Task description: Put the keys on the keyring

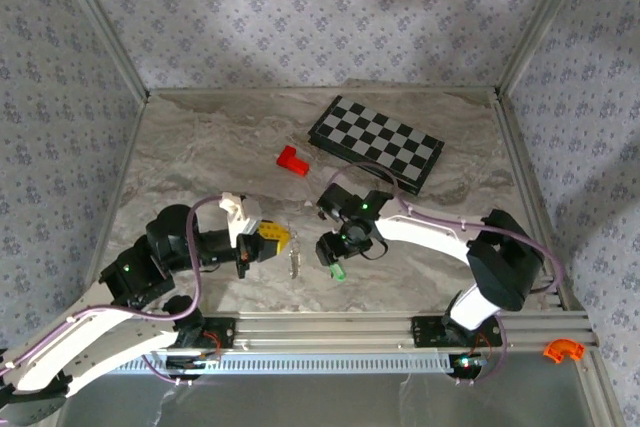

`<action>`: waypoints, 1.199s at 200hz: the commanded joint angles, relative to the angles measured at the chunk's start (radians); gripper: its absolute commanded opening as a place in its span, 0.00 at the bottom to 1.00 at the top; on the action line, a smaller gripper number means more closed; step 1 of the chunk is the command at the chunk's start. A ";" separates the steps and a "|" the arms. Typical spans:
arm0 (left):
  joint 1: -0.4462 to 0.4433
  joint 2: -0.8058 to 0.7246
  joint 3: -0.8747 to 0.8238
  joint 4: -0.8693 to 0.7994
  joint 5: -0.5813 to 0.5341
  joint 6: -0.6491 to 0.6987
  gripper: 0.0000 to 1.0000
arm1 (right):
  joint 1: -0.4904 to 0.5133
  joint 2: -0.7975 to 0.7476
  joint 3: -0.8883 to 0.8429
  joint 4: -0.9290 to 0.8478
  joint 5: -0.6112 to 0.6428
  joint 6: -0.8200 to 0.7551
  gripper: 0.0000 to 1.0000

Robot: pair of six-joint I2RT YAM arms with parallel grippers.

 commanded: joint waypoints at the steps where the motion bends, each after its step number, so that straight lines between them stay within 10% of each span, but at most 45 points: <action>1: -0.005 -0.010 0.020 0.022 -0.003 -0.011 0.00 | 0.007 0.036 0.023 0.010 -0.006 -0.009 0.59; 240: -0.006 -0.019 0.003 0.063 -0.018 -0.021 0.00 | 0.036 0.168 0.055 0.010 0.012 -0.059 0.32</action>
